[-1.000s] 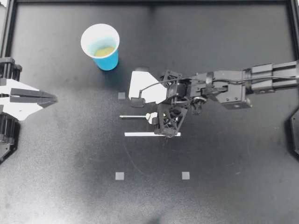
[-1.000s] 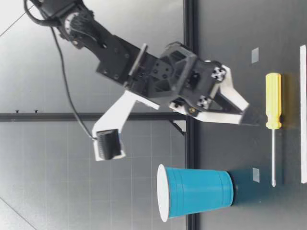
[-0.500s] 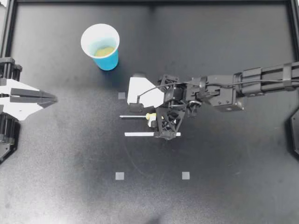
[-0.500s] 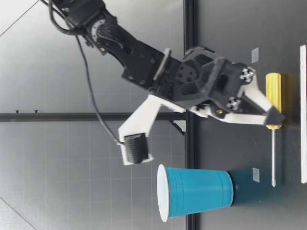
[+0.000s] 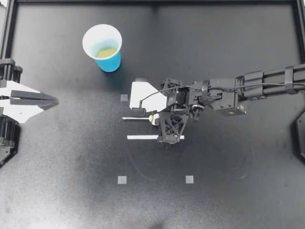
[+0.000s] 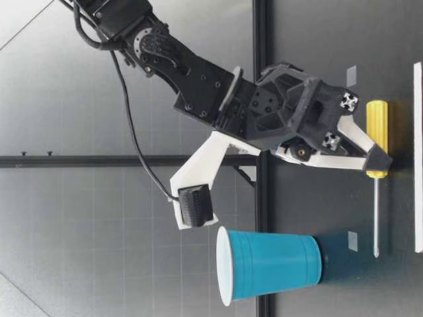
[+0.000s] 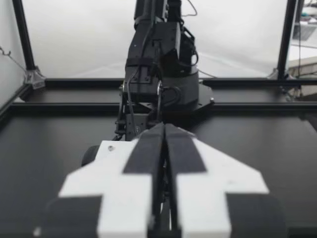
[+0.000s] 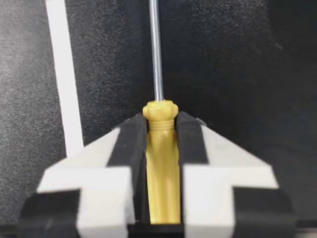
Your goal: Pick up the screwdriver with the right arm, hand it over to the left arm then place it into the cup.
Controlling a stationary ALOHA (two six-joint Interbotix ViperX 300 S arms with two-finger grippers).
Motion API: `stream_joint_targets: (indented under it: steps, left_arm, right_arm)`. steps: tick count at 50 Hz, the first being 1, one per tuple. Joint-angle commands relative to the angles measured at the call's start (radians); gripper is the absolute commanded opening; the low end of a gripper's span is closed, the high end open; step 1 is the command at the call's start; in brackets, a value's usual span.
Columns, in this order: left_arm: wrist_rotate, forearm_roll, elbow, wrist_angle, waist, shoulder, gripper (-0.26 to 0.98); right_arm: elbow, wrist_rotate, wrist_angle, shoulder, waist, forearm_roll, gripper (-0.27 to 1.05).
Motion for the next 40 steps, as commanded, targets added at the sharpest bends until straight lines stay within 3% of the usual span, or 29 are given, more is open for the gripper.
stream_joint_targets:
  steps: [1,12,20,35,40]
  left_arm:
    - [0.000,0.000,-0.012,-0.012,0.002,0.005,0.09]
    - [0.005,0.000,-0.003,-0.071,0.011,0.055,0.12]
    - [0.011,-0.008,0.011,-0.144,0.014,0.120,0.28]
    - [0.017,-0.035,-0.014,-0.284,0.035,0.270,0.69]
    - [0.015,-0.043,-0.032,-0.351,0.040,0.331,0.72]
  right_arm:
    - [-0.018,0.003,-0.002,-0.018,0.009,0.000,0.04]
    - [0.009,0.017,-0.032,-0.063,0.017,0.015,-0.01]
    - [0.089,0.037,-0.169,-0.146,0.020,0.046,-0.01]
    - [0.339,0.153,-0.695,-0.333,0.037,0.048,-0.01]
    - [0.408,0.183,-0.900,-0.376,0.051,0.048,-0.01]
